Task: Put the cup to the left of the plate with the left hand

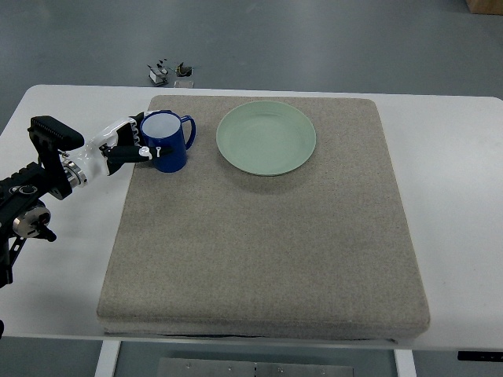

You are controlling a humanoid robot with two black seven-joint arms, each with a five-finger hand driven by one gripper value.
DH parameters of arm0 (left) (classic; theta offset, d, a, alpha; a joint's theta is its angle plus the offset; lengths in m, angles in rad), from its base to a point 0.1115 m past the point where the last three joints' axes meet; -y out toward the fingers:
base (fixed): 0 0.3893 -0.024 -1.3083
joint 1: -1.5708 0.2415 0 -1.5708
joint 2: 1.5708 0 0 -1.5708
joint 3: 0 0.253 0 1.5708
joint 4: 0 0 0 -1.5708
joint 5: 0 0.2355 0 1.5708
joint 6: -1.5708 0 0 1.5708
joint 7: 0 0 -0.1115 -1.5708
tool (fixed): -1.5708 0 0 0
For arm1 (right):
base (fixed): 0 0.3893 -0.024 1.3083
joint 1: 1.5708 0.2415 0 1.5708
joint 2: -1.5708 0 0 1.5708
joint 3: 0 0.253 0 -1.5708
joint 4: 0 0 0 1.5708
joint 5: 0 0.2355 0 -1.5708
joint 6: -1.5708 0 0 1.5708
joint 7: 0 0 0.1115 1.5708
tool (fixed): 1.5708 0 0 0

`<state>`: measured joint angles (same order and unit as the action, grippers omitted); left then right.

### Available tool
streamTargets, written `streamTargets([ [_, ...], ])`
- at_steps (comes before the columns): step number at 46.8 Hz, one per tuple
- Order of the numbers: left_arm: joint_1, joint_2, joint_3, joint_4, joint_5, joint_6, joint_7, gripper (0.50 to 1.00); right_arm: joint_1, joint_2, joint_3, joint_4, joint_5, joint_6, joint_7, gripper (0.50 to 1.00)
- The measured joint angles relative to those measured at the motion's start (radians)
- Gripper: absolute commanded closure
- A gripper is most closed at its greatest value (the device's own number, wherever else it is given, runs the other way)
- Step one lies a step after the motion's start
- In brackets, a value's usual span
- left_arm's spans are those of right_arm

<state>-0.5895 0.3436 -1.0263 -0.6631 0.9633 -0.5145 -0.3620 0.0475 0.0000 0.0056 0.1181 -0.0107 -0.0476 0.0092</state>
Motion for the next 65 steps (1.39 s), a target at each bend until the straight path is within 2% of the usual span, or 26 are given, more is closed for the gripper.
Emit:
streamTargets([
  [11, 0.0, 0.014, -0.002, -0.025, -0.003, -0.009, 0.0, 0.534, 0.0, 0.0, 0.0, 0.0, 0.0, 0.0, 0.0, 0.566],
  [14, 0.001, 0.024, -0.002, -0.033, -0.005, -0.009, 0.0, 0.504, 0.0, 0.0, 0.0, 0.0, 0.0, 0.0, 0.0, 0.566],
  [28, -0.003, 0.064, -0.005, -0.042, -0.117, -0.014, 0.004, 0.501, 0.0, 0.0, 0.0, 0.0, 0.0, 0.0, 0.0, 0.566],
  [37, -0.019, 0.092, -0.014, -0.047, -0.169, -0.08, 0.009, 0.5, 0.0, 0.0, 0.0, 0.0, 0.0, 0.0, 0.0, 0.566],
  [43, -0.056, 0.114, -0.004, -0.044, -0.294, -0.096, 0.028, 0.501, 0.0, 0.0, 0.0, 0.0, 0.0, 0.0, 0.0, 0.566],
  [47, -0.078, 0.117, -0.002, -0.037, -0.383, -0.097, 0.073, 0.5, 0.0, 0.0, 0.0, 0.0, 0.0, 0.0, 0.0, 0.566],
  [50, -0.091, 0.118, -0.002, -0.037, -0.458, -0.097, 0.132, 0.5, 0.0, 0.0, 0.0, 0.0, 0.0, 0.0, 0.0, 0.566],
  [58, -0.108, 0.117, -0.006, -0.035, -0.692, -0.097, 0.369, 0.5, 0.0, 0.0, 0.0, 0.0, 0.0, 0.0, 0.0, 0.566],
  [65, -0.132, 0.116, -0.007, -0.035, -0.866, -0.096, 0.496, 0.5, 0.0, 0.0, 0.0, 0.0, 0.0, 0.0, 0.0, 0.566],
])
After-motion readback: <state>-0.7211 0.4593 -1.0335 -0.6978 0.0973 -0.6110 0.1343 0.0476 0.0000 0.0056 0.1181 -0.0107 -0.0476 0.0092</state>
